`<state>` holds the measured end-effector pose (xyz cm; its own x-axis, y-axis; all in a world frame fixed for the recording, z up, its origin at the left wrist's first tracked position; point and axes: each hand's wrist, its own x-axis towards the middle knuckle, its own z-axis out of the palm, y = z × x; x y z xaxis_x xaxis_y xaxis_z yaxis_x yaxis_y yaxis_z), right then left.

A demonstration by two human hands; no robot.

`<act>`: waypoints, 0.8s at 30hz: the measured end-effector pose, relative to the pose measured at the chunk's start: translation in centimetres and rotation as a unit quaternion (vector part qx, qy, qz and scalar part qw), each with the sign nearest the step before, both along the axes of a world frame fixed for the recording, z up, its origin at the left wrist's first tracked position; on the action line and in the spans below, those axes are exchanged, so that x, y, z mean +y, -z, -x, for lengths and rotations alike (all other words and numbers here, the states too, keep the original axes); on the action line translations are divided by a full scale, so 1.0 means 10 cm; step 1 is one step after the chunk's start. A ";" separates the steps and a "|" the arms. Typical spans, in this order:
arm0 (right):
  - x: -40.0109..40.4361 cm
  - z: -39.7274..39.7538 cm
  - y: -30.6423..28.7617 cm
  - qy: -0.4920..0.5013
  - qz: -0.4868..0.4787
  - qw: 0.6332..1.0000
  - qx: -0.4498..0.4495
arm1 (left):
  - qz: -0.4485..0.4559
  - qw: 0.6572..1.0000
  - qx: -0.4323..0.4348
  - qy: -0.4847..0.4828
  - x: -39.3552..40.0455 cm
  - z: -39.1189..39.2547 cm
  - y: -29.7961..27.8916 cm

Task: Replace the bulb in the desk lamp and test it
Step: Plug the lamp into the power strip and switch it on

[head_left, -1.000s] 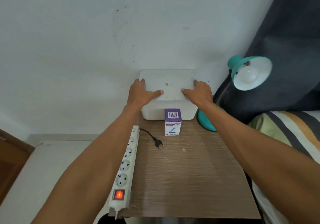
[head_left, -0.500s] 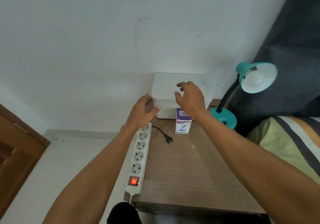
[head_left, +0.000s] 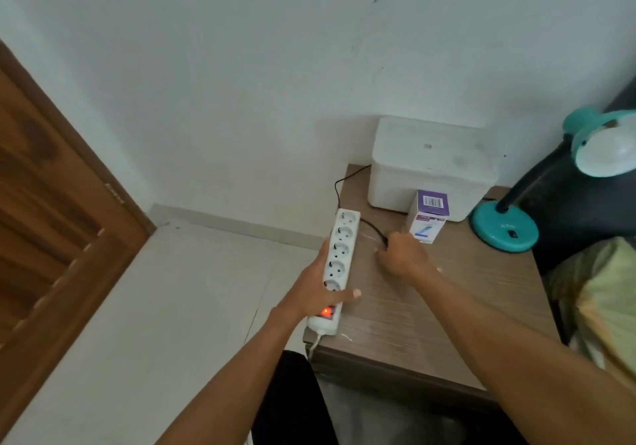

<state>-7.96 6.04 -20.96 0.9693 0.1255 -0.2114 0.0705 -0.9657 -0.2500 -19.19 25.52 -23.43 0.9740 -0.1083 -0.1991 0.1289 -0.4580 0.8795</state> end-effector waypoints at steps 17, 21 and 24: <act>0.40 -0.02 -0.28 0.135 -0.326 0.932 -0.078 | 0.055 0.998 -0.042 -0.001 0.04 -0.05 0.13; 0.58 0.04 -0.38 0.102 -0.369 0.919 -0.095 | 0.054 0.997 -0.047 0.005 0.04 -0.05 0.14; 0.65 0.08 -0.32 0.089 -0.365 0.923 -0.086 | 0.052 0.997 -0.049 0.007 0.04 -0.05 0.16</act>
